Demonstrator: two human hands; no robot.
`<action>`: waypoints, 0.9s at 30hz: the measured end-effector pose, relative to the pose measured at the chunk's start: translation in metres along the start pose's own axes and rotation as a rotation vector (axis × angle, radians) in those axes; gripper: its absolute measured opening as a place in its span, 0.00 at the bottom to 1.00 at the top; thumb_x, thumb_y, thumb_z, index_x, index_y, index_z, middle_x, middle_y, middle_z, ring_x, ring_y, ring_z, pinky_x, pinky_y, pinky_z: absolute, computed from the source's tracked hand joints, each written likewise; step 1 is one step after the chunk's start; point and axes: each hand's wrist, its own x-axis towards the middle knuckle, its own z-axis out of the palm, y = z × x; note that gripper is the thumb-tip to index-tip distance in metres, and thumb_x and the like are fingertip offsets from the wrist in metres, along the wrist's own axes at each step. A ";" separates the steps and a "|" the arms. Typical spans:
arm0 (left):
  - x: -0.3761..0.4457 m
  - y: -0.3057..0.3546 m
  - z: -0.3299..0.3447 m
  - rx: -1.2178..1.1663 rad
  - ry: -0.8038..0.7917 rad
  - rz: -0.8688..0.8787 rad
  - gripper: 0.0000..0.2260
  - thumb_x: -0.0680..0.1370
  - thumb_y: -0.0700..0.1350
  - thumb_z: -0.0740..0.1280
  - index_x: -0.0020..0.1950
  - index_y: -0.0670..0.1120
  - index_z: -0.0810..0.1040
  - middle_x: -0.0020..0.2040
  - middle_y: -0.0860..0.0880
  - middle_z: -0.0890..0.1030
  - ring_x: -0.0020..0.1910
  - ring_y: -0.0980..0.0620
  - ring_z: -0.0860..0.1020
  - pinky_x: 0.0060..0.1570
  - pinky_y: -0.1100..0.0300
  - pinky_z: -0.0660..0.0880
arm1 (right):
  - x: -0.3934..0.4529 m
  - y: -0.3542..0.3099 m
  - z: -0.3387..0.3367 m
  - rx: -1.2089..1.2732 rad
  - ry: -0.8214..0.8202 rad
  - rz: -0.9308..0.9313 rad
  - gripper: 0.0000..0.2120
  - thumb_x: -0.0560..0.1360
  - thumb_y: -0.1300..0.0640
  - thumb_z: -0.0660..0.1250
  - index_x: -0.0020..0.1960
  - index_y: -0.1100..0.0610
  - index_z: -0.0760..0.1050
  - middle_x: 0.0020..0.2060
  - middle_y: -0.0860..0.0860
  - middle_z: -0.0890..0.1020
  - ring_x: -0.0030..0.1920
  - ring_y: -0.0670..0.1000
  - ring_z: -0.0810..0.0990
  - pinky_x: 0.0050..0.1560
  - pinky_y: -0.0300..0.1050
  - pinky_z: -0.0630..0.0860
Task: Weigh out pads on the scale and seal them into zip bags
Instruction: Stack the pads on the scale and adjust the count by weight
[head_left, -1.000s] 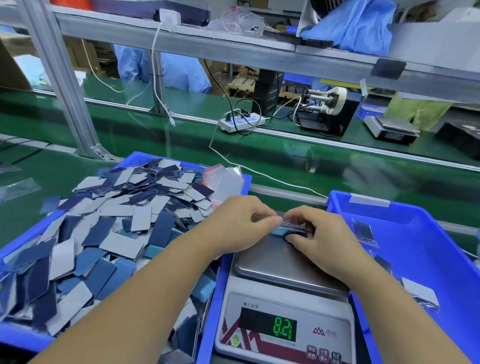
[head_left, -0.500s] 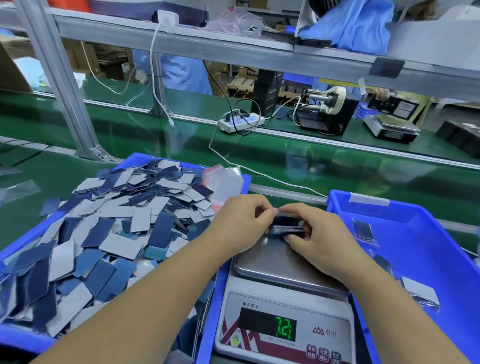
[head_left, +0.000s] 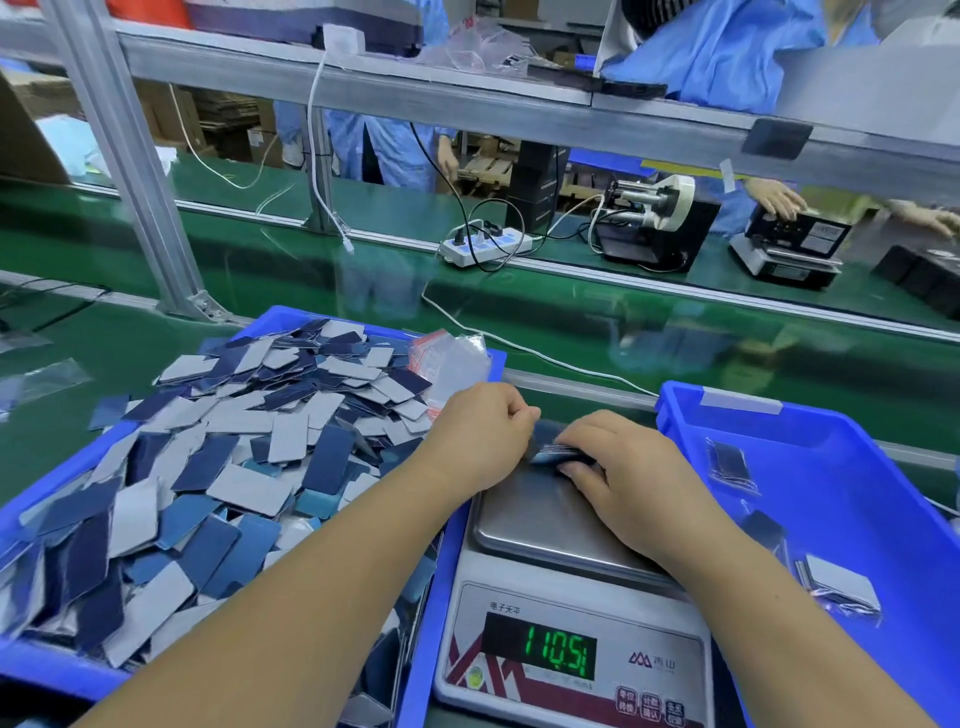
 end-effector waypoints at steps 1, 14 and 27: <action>0.001 0.000 -0.001 0.033 -0.003 0.007 0.13 0.81 0.49 0.64 0.40 0.47 0.78 0.34 0.54 0.79 0.39 0.50 0.76 0.36 0.58 0.68 | 0.000 -0.001 -0.001 -0.025 -0.011 0.000 0.09 0.79 0.54 0.66 0.58 0.48 0.80 0.53 0.44 0.80 0.53 0.49 0.78 0.51 0.48 0.76; -0.012 -0.001 -0.006 0.092 -0.162 0.286 0.16 0.80 0.46 0.61 0.66 0.55 0.79 0.60 0.55 0.83 0.59 0.56 0.77 0.56 0.70 0.72 | 0.001 0.014 -0.003 0.123 0.132 0.117 0.10 0.77 0.56 0.69 0.57 0.47 0.80 0.46 0.42 0.81 0.48 0.47 0.78 0.47 0.39 0.71; -0.009 -0.003 0.000 0.158 -0.034 0.396 0.12 0.81 0.47 0.64 0.61 0.54 0.83 0.49 0.49 0.86 0.51 0.47 0.78 0.53 0.52 0.73 | 0.004 0.011 0.000 0.198 0.126 0.079 0.16 0.74 0.63 0.71 0.59 0.50 0.82 0.43 0.39 0.74 0.45 0.36 0.73 0.46 0.26 0.66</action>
